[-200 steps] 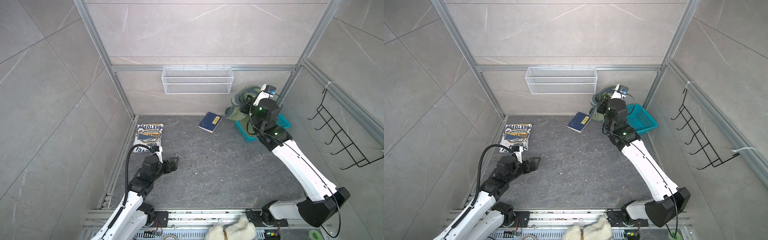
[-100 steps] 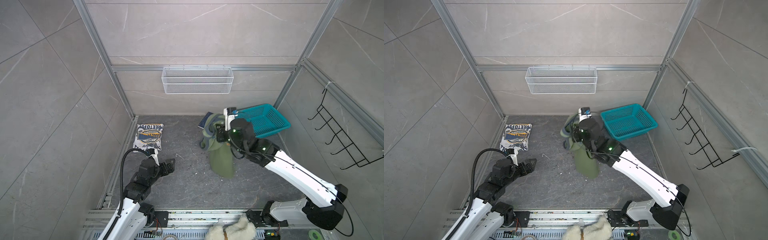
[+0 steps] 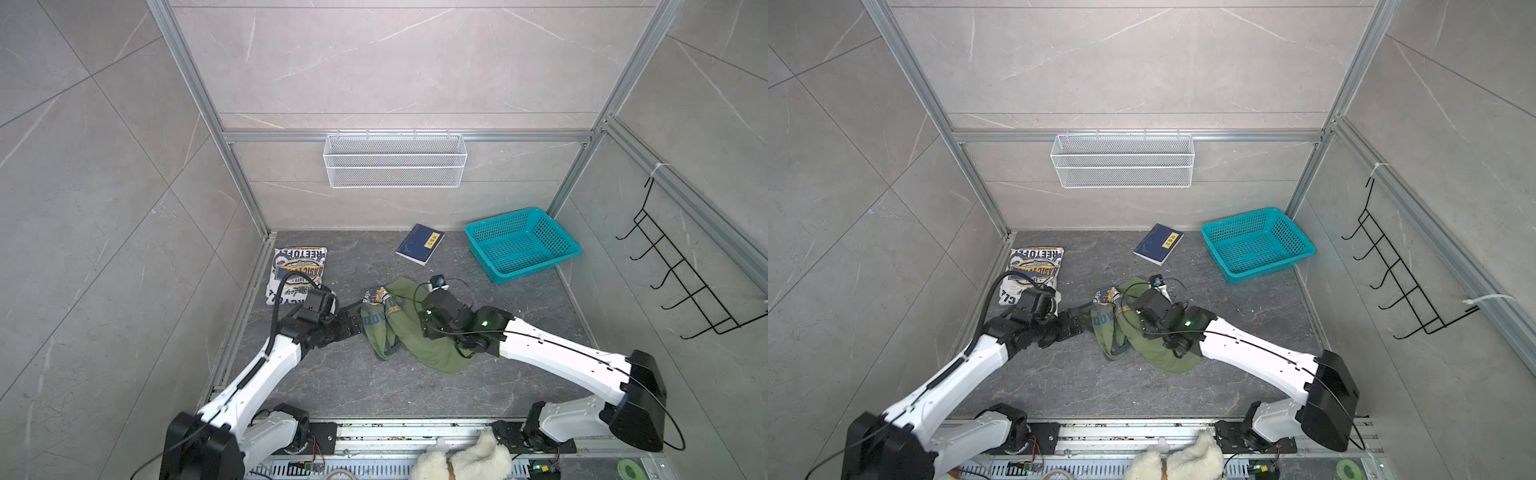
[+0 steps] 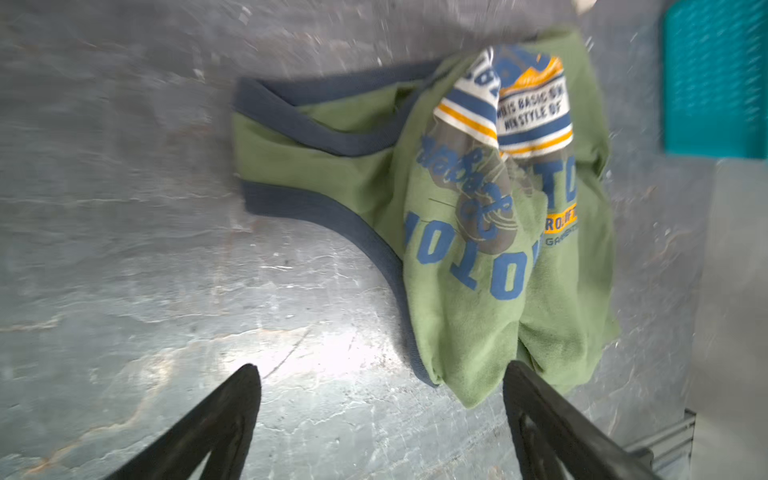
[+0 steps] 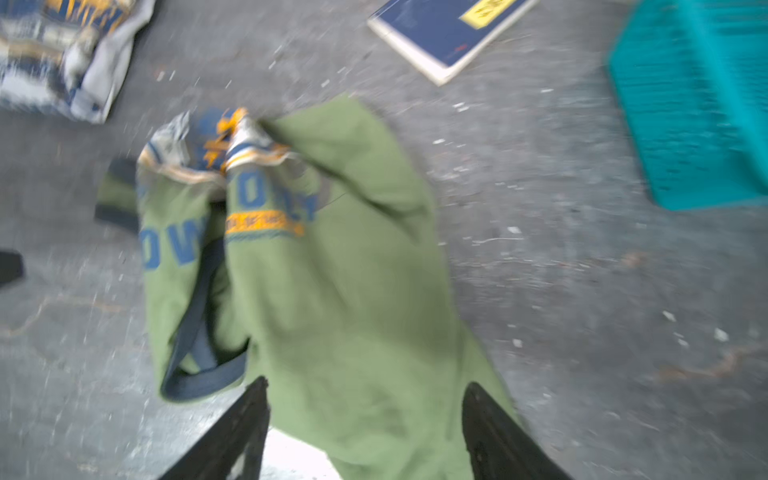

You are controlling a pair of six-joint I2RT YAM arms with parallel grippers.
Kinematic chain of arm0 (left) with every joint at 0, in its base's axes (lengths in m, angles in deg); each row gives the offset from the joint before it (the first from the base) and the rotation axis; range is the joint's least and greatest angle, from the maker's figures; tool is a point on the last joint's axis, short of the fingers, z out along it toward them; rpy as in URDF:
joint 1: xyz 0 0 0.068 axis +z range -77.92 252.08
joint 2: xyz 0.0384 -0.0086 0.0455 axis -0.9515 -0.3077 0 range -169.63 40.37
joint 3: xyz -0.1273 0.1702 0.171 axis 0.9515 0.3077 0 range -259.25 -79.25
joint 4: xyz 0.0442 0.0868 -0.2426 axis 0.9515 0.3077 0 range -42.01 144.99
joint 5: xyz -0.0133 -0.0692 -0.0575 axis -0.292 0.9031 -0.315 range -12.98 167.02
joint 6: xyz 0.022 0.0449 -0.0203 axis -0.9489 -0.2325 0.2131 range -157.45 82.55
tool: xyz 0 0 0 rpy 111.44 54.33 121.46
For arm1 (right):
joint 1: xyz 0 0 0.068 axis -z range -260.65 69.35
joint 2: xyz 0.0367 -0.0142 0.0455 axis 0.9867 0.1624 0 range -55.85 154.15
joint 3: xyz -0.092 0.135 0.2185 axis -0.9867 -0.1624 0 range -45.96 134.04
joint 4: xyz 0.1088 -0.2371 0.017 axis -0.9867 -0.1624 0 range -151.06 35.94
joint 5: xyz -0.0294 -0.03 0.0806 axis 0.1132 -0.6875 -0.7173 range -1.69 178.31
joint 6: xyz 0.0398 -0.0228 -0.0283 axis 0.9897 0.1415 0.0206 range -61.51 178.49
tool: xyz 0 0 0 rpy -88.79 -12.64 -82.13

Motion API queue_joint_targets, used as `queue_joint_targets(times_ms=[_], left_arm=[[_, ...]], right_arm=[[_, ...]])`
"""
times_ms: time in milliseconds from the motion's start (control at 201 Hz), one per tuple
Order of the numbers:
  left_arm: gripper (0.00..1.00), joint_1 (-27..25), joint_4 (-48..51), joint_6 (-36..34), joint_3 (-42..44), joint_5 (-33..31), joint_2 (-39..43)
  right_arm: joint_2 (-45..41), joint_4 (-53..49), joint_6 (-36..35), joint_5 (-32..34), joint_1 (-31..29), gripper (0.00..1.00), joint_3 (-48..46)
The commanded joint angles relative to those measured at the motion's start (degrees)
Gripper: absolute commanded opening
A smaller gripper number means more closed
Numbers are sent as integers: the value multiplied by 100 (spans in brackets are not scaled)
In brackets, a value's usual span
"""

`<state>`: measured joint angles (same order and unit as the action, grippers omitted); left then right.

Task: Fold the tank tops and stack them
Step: 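Lift the green tank top out and lay it on the table with the right gripper, then grasp the green tank top's edges with the left and right grippers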

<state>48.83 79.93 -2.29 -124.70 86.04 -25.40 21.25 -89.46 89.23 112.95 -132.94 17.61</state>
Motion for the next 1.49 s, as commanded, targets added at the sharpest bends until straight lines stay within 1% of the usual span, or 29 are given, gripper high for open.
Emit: queue_joint_targets(times_ms=[0, 60, 139, 204, 254, 328, 418, 493, 562, 712, 801, 906, 1000, 1060, 1110, 1169, 1214, 1358, 1488], left_arm=[[94, -700, 551, -279, -1032, -418, -668], [93, -882, 675, -231, -1554, -646, -1082], [93, -1041, 719, -220, -2122, -976, -1644], [93, -1085, 965, -238, -2672, -1359, -2246], [93, -1084, 1033, -275, -3019, -1531, -2666], [93, -1078, 1056, -475, -3591, -1760, -3261], [93, -1066, 1291, -816, -4575, -1950, -4011], [92, -985, 1515, -1064, -5398, -1700, -4664], [90, -997, 1572, -1309, -5920, -1620, -5108], [90, -1002, 1484, -1646, -6538, -1200, -5738], [89, -1007, 1633, -1654, -6992, -1187, -6152], [86, -1009, 1692, -1609, -7319, -1141, -6521], [80, -1014, 1809, -1595, -7562, -1112, -6733], [75, -1011, 1824, -1591, -7631, -1042, -7001], [72, -1011, 1831, -1584, -7662, -957, -7069], [68, -1015, 1833, -1581, -7656, -897, -7107], [64, -1008, 1833, -1571, -7654, -847, -7128], [46, -1007, 1776, -1538, -7598, -673, -7146], [27, -1009, 1714, -1534, -7457, -639, -7036]], right_arm=[[-458, -459, 335, -75, 422, 75, -380], [-635, -410, 557, -335, 722, 75, -654], [-778, -216, 828, -874, 1176, 74, -1037], [-819, -60, 1123, -1280, 1478, 74, -1336], [-804, 80, 1285, -1510, 1616, 74, -1541], [-714, 133, 1581, -1584, 1810, 73, -1792], [-586, 355, 1671, -1695, 2029, 71, -2073], [-472, 506, 1714, -1832, 2240, 68, -2266], [-432, 617, 1766, -1904, 2418, 66, -2435], [-409, 800, 1752, -2071, 2723, 65, -2720], [-380, 842, 1769, -2145, 2811, 64, -2801], [-326, 954, 1765, -2189, 2847, 64, -2936], [-193, 1176, 1725, -2313, 2873, 64, -3032], [-74, 1259, 1694, -2376, 2874, 61, -3035], [-5, 1303, 1634, -2413, 2880, 57, -3022], [48, 1327, 1588, -2394, 2874, 55, -3024], [105, 1368, 1538, -2400, 2873, 52, -3018], [298, 1442, 1340, -2518, 2869, 39, -2943], [252, 1422, 1277, -2631, 2872, 19, -2894]])
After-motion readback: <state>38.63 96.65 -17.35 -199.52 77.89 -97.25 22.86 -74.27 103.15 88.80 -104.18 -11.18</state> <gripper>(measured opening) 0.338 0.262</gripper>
